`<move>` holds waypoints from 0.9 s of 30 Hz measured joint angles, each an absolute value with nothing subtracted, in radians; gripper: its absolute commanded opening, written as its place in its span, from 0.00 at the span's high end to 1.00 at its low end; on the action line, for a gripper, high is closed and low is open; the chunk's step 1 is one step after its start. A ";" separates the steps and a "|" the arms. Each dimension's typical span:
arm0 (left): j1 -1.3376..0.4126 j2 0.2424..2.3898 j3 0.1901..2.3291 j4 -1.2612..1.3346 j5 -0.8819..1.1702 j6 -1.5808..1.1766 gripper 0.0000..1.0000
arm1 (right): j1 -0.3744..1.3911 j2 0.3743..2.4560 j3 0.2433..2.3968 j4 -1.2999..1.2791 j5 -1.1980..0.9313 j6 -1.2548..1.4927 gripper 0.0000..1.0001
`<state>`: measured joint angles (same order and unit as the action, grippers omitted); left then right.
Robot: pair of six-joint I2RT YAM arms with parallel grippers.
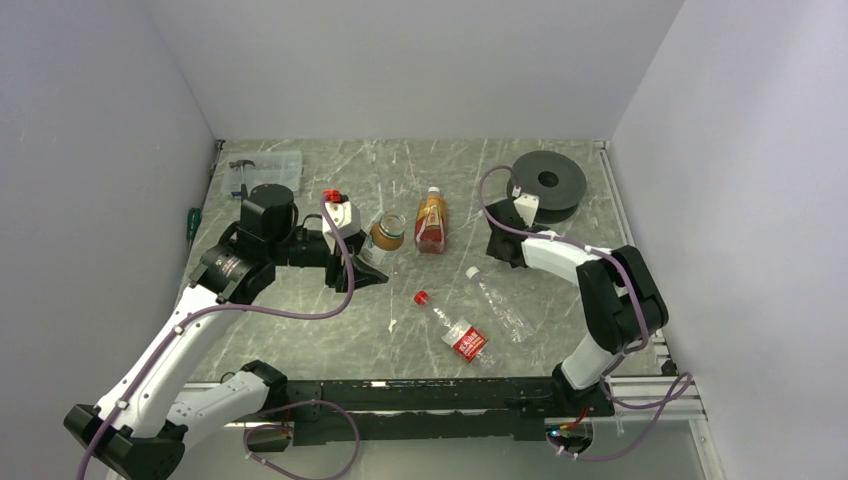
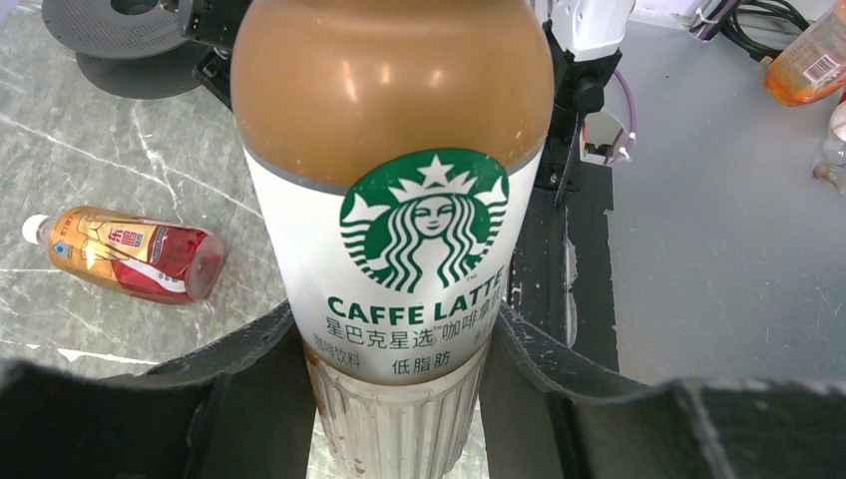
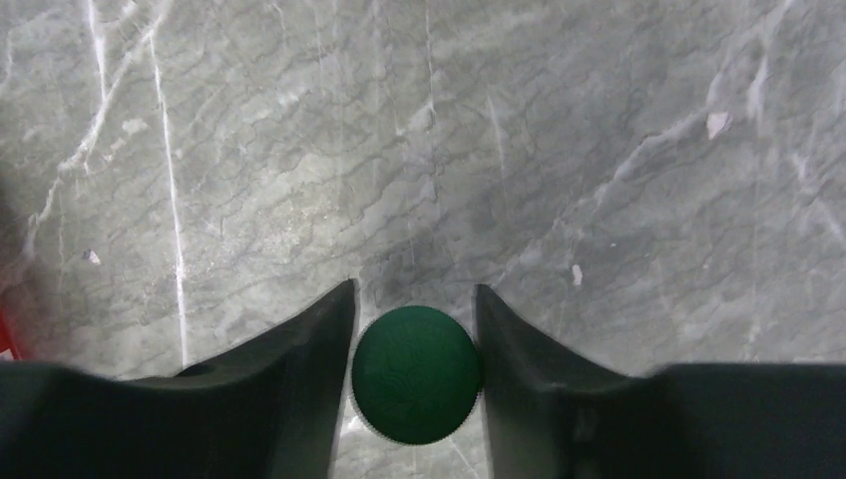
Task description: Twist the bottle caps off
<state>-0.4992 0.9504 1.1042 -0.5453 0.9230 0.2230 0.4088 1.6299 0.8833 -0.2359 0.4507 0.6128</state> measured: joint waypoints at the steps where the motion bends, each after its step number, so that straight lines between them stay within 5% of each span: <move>1: -0.499 0.950 1.104 -0.545 0.923 0.222 1.00 | 0.409 1.635 0.883 -0.236 0.450 0.618 0.38; 4: -0.499 0.950 1.104 -0.542 0.925 0.212 1.00 | 0.409 1.642 0.883 -0.241 0.440 0.634 0.24; 15: -0.499 0.950 1.103 -0.495 0.907 0.130 1.00 | 0.485 1.350 0.900 -0.278 0.371 0.590 0.06; 27: -0.499 0.951 1.096 -0.452 0.830 0.045 1.00 | 0.606 1.029 1.114 0.046 -0.266 0.532 0.00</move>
<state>-0.4992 0.9508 1.0958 -0.4522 0.8295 0.0448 0.6056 1.0290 1.1137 0.0456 -0.2657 0.5316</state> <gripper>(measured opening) 0.546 0.993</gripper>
